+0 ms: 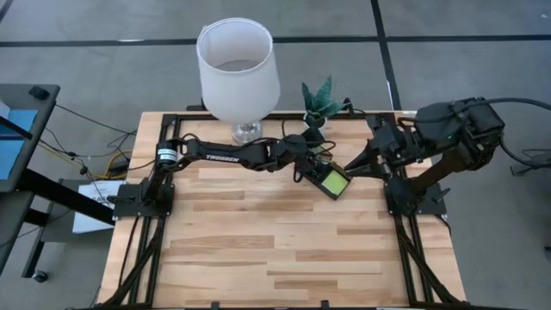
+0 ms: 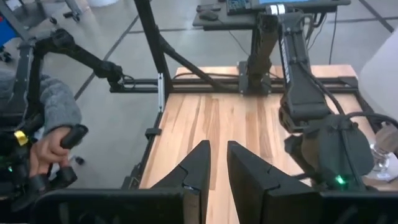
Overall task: Pick and place office supplies into organizer
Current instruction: Put the green scissors into the black organizer
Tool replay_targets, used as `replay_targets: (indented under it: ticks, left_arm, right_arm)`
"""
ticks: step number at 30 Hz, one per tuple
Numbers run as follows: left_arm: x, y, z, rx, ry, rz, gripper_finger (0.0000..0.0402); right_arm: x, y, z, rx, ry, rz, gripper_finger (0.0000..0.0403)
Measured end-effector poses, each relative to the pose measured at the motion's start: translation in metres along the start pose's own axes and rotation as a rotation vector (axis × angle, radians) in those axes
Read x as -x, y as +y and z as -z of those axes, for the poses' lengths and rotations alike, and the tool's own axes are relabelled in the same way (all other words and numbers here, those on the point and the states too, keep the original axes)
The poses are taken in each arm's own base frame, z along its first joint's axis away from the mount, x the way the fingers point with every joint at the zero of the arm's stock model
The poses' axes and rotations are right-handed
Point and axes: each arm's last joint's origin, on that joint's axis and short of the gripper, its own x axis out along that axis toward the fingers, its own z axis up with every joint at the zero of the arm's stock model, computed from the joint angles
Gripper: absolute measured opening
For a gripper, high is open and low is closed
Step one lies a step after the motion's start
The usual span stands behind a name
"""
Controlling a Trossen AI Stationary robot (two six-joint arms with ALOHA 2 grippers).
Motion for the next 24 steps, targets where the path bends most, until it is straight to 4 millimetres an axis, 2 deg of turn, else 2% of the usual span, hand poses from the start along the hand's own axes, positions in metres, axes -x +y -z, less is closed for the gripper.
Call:
replay_targets:
  ticks: [12,24]
  left_arm:
    - [-0.0012,-0.004,0.0026,0.081,0.041,0.037,0.0049]
    - [-0.0012,-0.0031,0.0015,0.083,-0.001,0.026,0.0164]
  right_arm:
    - [0.0002,-0.0007,0.0064,0.006,0.066,0.009,0.0048]
    - [-0.0016,-0.0033,0.0065,0.027,0.075,0.024,0.0048]
